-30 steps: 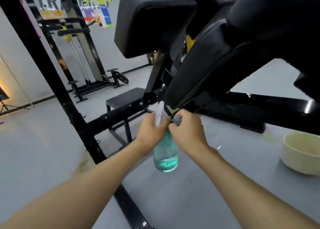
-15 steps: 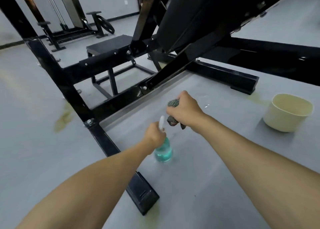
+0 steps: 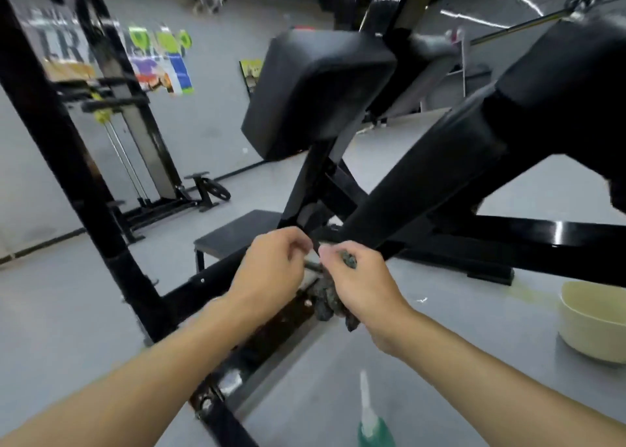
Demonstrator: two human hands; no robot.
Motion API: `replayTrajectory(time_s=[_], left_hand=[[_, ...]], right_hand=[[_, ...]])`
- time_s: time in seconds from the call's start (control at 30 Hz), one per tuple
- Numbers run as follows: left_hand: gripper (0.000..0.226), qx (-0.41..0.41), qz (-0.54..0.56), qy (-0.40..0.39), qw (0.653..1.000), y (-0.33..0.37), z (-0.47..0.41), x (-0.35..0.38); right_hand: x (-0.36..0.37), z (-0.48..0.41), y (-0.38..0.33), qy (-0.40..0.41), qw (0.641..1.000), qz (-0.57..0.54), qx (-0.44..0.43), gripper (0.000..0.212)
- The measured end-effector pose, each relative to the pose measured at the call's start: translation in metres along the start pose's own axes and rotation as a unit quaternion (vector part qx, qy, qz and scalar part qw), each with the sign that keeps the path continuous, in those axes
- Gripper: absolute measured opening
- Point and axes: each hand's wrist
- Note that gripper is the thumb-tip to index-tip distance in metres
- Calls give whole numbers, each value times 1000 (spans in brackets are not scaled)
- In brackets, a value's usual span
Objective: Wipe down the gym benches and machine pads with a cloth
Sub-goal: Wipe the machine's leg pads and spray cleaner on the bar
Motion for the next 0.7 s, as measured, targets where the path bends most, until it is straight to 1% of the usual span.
replayTrajectory(time_s=[0.07, 0.1, 0.17, 0.2, 0.23, 0.27, 0.3, 0.37, 0.4, 0.47, 0.53, 0.6, 0.7], left_hand=[[28, 75, -48, 57, 994, 18, -18, -47], [26, 116, -70, 81, 988, 26, -26, -67], [23, 195, -135, 106, 966, 43, -43, -100], [21, 233, -176, 108, 950, 51, -51, -114], [19, 265, -214, 115, 933, 59, -59, -124], [22, 287, -247, 124, 917, 66, -66, -132], [30, 303, -271, 131, 904, 72, -74, -138], [44, 316, -294, 114, 895, 83, -93, -146], [46, 311, -295, 89, 899, 89, -102, -148], [41, 285, -275, 34, 917, 99, -120, -145], [39, 256, -273, 7, 927, 101, -131, -136], [44, 250, -298, 28, 921, 94, -135, -125], [50, 260, -292, 83, 917, 84, -138, -114]], right_hand=[[17, -13, -33, -15, 993, -104, 45, 29], [23, -22, -48, -7, 988, -143, 57, 35], [28, -41, -64, 14, 982, -185, 35, 53], [29, -47, -76, 45, 979, -194, 31, 57], [31, -44, -89, 80, 975, -204, 27, 57], [31, -47, -96, 111, 969, -219, 15, 53], [30, -49, -100, 142, 961, -239, 3, 48], [26, -54, -103, 199, 942, -265, -52, 39], [26, -56, -107, 232, 929, -271, -97, 35], [20, -65, -116, 306, 896, -276, -164, 28], [11, -80, -128, 359, 857, -318, -186, 28], [3, -92, -142, 356, 829, -382, -200, 34], [2, -108, -152, 357, 812, -394, -240, 39]])
Point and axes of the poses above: each hand's wrist, its own z-axis away from the middle knuckle, its own x-axis out of the palm, y = z × x, and after that the axes turned 11 degrees about x, right-handed
